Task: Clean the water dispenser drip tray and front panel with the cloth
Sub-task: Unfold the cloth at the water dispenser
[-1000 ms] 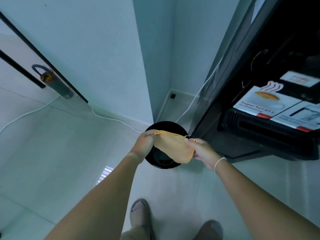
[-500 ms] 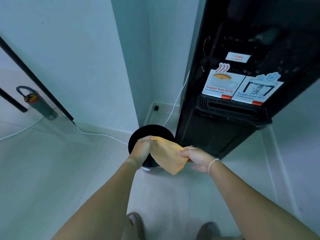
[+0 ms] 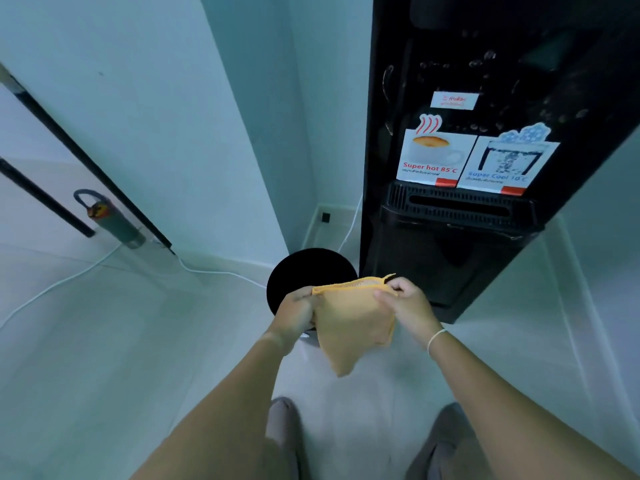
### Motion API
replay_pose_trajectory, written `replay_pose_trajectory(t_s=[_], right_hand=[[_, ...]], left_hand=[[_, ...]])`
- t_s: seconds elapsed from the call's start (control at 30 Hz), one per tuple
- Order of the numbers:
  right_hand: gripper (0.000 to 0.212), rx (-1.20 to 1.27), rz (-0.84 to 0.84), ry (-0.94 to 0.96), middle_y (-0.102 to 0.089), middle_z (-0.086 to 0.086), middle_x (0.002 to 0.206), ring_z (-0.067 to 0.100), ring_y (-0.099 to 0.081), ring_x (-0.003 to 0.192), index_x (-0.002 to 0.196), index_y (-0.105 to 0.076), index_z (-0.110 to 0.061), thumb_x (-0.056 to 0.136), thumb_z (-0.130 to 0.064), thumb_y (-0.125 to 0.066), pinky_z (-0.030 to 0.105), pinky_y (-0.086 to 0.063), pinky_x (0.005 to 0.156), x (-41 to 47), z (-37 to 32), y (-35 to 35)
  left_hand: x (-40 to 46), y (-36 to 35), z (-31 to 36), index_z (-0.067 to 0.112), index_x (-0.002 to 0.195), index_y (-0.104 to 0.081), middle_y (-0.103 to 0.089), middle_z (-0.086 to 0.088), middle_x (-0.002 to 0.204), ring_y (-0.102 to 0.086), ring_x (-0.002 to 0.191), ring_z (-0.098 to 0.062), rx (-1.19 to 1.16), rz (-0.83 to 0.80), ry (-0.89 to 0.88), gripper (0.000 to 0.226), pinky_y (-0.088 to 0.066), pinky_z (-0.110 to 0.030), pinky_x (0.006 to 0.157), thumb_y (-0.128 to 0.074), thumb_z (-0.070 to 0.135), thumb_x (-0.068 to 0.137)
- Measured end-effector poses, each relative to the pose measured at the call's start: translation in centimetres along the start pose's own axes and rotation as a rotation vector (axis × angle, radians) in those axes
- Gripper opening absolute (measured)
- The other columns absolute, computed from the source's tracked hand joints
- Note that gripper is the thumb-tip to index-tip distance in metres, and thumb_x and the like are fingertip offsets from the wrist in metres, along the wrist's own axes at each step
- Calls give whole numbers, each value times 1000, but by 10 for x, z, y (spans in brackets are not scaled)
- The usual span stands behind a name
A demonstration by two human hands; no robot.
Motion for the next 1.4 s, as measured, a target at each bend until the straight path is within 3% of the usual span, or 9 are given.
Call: replay_pose_trajectory(t_s=[0.1, 0.23, 0.37, 0.47, 0.73, 0.83, 0.97, 1.07, 1.4], right_hand=[[18, -17, 17, 18, -54, -2, 71, 16, -49, 69, 72, -52, -22, 81, -12, -64, 28, -37, 61, 10, 9, -10], [25, -51, 3, -4, -63, -2, 89, 19, -58, 83, 83, -54, -34, 81, -11, -61, 27, -44, 70, 36, 24, -29], [29, -122, -25, -28, -57, 1, 91, 19, -53, 82, 103, -58, -22, 81, -4, -54, 23, -40, 62, 69, 40, -46], [33, -172, -36, -19, -57, 5, 95, 20, -51, 83, 110, -57, -17, 82, -2, -52, 26, -39, 63, 102, 49, -61], [36, -276, -4, 8, -59, 2, 106, 17, -51, 84, 121, -53, -19, 86, -8, -52, 23, -37, 68, 158, 63, -85], [42, -283, -3, -5, -59, 3, 116, 19, -54, 94, 127, -50, -20, 86, -16, -58, 22, -37, 79, 163, 67, -87], [40, -331, 35, 1, -58, 4, 125, 23, -57, 107, 126, -52, -20, 86, -20, -59, 28, -43, 87, 156, 61, -76], [38, -338, 63, 31, -59, 5, 123, 25, -57, 106, 124, -54, -17, 86, -19, -60, 25, -41, 84, 143, 45, -63], [28, -310, 170, 185, -62, 6, 115, 15, -54, 92, 114, -60, -15, 87, -22, -60, 21, -39, 82, 58, -45, 1]], left_hand=[[9, 4, -18, 18, 63, -54, -43, -5, 61, -41, 59, -21, 5, 34, 49, 30, -40, -31, 61, -44, 2, 86], [34, 6, -40, 14, 73, -55, -43, -6, 68, -41, 62, -21, -42, 31, 94, 27, -47, -30, 61, -42, 1, 93], [64, 9, -61, 10, 78, -57, -44, -4, 65, -42, 61, -19, -71, 52, 139, 23, -49, -26, 56, -42, 3, 95], [97, 12, -78, 0, 93, -59, -45, -8, 71, -45, 72, -24, -81, 57, 157, 19, -47, -34, 63, -42, 7, 97], [158, 17, -103, 12, 97, -58, -53, -10, 93, -52, 90, -25, -115, 152, 204, 16, -50, -42, 84, -42, 11, 96], [163, 21, -110, 19, 132, -52, -59, -10, 121, -55, 115, -30, -59, 211, 220, 37, -42, -41, 104, -49, 18, 96], [155, 27, -96, 14, 140, -45, -57, -15, 130, -50, 125, -34, -30, 246, 196, 44, -39, -38, 107, -49, 19, 97], [146, 26, -74, 17, 140, -45, -56, -18, 133, -51, 124, -33, -10, 216, 158, 44, -39, -46, 108, -49, 23, 96], [75, -2, 37, 16, 137, -49, -53, -7, 138, -50, 126, -26, -22, 120, -68, 43, -37, -43, 110, -49, 26, 96]])
Point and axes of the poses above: each hand's wrist, its own x-axis towards the middle knuckle, its own y-axis out of the back of the hand, z = x × y, the point moved 3 cm from there along x, towards the middle knuckle
